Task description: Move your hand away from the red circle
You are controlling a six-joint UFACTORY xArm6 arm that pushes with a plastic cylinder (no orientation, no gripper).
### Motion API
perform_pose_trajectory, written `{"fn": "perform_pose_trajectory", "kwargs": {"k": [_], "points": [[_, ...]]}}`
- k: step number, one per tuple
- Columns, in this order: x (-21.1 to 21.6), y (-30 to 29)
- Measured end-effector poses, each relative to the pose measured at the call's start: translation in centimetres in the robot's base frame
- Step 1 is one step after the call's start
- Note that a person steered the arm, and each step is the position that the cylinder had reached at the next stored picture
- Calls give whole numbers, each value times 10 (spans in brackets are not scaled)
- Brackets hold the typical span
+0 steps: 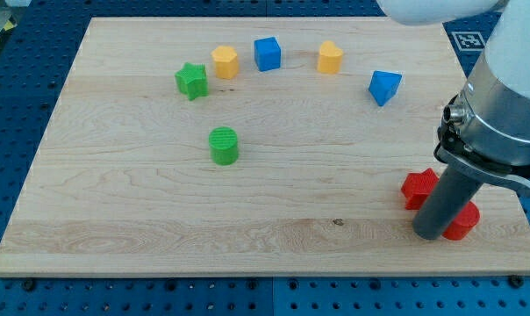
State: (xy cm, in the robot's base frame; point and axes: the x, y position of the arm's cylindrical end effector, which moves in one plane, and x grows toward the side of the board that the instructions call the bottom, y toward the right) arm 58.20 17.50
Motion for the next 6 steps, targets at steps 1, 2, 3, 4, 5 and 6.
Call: {"fn": "perform_pose_trajectory", "kwargs": {"k": [1,2,3,4,5,6], "points": [[0,-8],[-14,-50],[-21,-51],[-21,-51],[-22,-58],[-22,-69]]}}
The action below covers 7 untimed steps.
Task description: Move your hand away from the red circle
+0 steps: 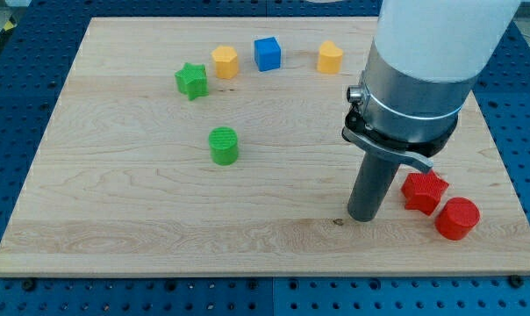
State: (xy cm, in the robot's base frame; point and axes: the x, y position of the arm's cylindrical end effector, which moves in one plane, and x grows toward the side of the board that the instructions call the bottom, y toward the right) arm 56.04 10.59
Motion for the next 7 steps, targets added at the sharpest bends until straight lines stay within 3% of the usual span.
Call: {"fn": "perform_pose_trajectory", "kwargs": {"k": [3,7], "points": [[-19,-44],[-36,-48]]}}
